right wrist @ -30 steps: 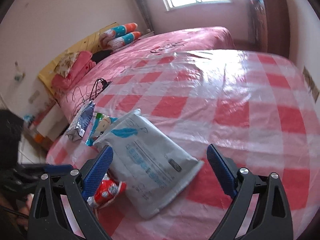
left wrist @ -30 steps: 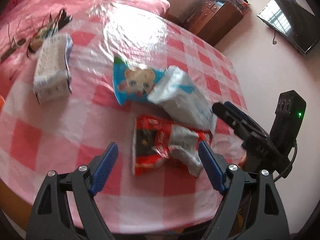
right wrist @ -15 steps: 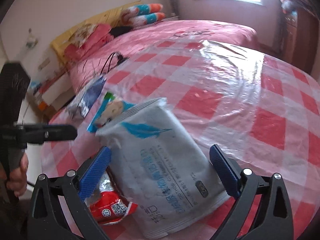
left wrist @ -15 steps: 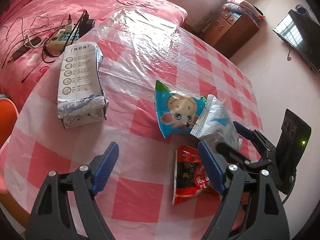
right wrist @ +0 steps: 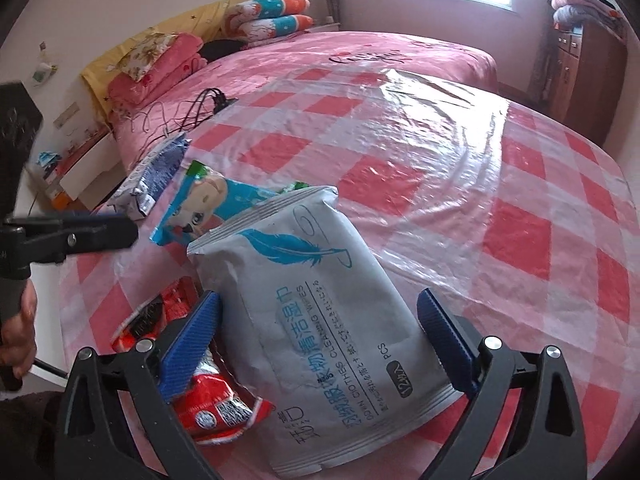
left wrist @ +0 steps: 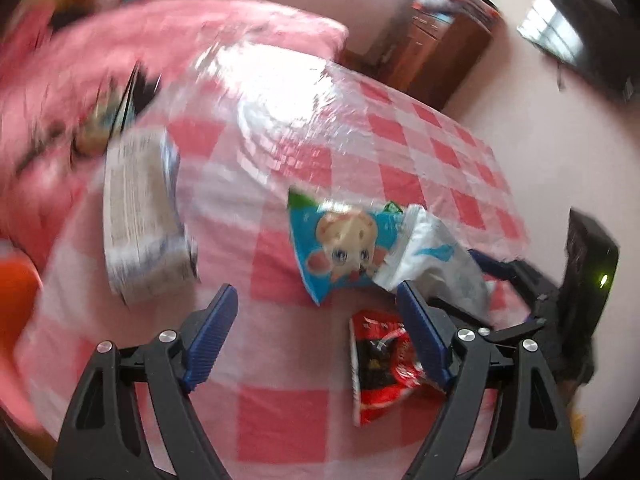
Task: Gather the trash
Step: 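Grasp the blue cartoon snack bag with the left tool while the right tool grasps the white wipes pack, then lift the blue cartoon bag and white wipes pack above the table with both tools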
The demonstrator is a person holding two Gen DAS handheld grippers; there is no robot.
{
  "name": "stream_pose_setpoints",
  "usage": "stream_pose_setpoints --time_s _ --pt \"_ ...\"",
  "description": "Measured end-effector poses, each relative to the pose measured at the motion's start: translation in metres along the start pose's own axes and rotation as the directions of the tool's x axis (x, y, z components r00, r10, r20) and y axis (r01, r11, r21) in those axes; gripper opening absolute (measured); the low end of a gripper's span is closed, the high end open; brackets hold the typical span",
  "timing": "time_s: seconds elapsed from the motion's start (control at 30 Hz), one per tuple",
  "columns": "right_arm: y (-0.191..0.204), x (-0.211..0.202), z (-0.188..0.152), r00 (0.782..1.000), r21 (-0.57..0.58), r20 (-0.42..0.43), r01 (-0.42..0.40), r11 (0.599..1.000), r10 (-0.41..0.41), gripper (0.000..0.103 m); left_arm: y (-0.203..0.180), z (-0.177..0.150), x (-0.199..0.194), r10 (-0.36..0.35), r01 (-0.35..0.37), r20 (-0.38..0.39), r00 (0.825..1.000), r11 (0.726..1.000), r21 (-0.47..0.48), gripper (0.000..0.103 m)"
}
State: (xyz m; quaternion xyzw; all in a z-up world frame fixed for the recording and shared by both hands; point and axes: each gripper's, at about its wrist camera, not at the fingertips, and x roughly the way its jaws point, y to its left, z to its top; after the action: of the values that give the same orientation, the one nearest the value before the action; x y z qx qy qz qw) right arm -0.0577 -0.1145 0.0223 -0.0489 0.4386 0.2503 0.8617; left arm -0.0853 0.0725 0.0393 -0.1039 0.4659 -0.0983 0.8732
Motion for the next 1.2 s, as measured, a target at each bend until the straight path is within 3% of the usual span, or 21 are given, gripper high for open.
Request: stream_pose_setpoints --time_s 0.1,0.2,0.33,0.5,0.67,0.8,1.0,1.2 --pt "-0.015 -0.005 -0.004 0.999 0.048 0.006 0.044 0.998 -0.044 0.096 -0.020 0.012 0.001 0.091 -0.098 0.047 0.995 0.974 0.202 0.082" --pt "-0.035 -0.010 -0.008 0.997 0.114 0.003 0.081 0.990 -0.081 0.096 -0.037 0.018 0.011 0.111 -0.121 0.048 0.993 0.930 0.348 0.082" --pt "-0.047 -0.015 -0.011 0.996 0.157 0.017 0.082 0.984 -0.085 0.096 -0.059 0.019 0.030 0.143 -0.141 0.039 0.989 0.833 0.536 0.082" --pt "-0.048 -0.018 -0.014 0.998 0.153 0.020 0.060 0.986 -0.064 0.098 -0.066 0.019 0.054 0.156 -0.107 -0.024 0.987 0.774 0.624 0.082" --pt "-0.037 -0.018 -0.016 0.997 0.080 -0.006 0.077 0.994 -0.077 0.098 -0.069 0.018 0.066 0.134 -0.059 -0.065 0.989 0.754 0.654 0.083" --pt "-0.026 -0.011 -0.016 0.991 0.024 -0.035 0.133 0.991 -0.132 0.099 -0.070 0.016 0.070 0.133 -0.055 -0.068 0.989 0.746 0.663 0.084" --pt "-0.025 -0.009 -0.016 0.987 0.023 -0.040 0.157 0.987 -0.156 0.098 -0.065 0.016 0.070 0.104 -0.053 -0.045 0.994 0.775 0.630 0.083" --pt "-0.029 -0.012 -0.016 0.985 0.049 -0.020 0.169 0.984 -0.169 0.088 -0.066 0.014 0.070 0.066 -0.042 -0.020 0.998 0.813 0.580 0.064"
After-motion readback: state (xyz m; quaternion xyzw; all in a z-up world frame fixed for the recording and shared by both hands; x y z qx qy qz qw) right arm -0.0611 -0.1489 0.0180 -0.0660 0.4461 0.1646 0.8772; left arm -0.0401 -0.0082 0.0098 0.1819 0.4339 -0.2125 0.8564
